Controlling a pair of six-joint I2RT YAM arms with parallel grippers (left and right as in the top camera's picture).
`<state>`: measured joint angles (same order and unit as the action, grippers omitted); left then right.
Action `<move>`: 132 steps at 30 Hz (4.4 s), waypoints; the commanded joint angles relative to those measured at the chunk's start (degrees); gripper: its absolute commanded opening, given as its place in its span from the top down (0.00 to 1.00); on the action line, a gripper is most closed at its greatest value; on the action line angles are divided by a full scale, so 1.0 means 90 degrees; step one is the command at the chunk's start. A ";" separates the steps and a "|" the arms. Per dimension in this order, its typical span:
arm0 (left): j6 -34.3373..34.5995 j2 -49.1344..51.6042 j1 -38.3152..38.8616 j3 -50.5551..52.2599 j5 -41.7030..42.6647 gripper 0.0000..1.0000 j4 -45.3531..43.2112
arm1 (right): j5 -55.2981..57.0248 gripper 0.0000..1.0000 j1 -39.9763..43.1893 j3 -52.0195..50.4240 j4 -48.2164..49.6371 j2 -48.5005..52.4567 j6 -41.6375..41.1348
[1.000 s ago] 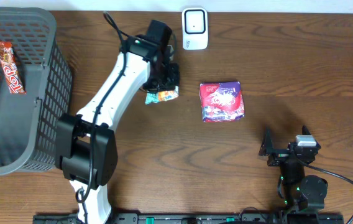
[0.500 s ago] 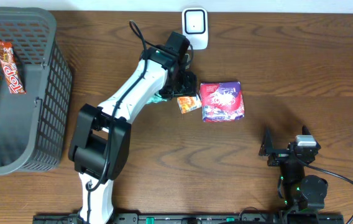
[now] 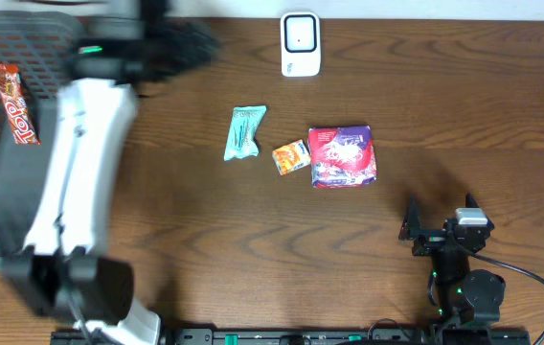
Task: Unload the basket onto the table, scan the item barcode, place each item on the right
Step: 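Carry the orange pack to the scanner and release it on the table, then reach the left gripper into the basket and grasp the red chocolate bar, then lift the red chocolate bar and release it beside the orange pack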
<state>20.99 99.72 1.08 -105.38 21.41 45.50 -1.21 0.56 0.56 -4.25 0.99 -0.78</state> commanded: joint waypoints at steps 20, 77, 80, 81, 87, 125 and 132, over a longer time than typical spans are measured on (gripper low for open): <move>-0.1994 0.0527 -0.3827 0.0413 -0.0568 0.23 -0.0262 | 0.0053 0.01 -0.0044 -0.0027 -0.0002 -0.0022 0.0070; -0.0236 0.0012 -0.3840 0.0410 -0.1343 0.93 -0.1328 | 0.0053 0.01 -0.0044 -0.0027 0.0000 0.0005 0.0070; 0.0112 -0.0828 -0.3840 0.0410 -0.0493 0.93 -0.1316 | 0.0053 0.01 -0.0044 -0.0027 0.0000 0.0005 0.0070; 0.0287 -0.1093 -0.3832 0.0410 -0.0119 0.93 -0.1321 | 0.0053 0.01 -0.0044 -0.0027 0.0000 0.0005 0.0070; 0.1787 -0.2356 -0.3305 0.0410 0.1127 0.93 -0.1326 | 0.0053 0.01 -0.0044 -0.0027 0.0000 0.0005 0.0070; 0.0636 0.2055 0.2756 0.0367 -0.1761 0.32 0.0585 | 0.0053 0.01 -0.0044 -0.0027 0.0000 0.0005 0.0070; 0.0452 0.0835 0.2446 0.0260 -0.1770 0.26 0.0634 | 0.0053 0.01 -0.0044 -0.0027 0.0000 0.0005 0.0070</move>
<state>26.48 115.63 25.15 -101.03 6.68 51.05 -1.21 0.56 0.56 -4.23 1.02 -0.78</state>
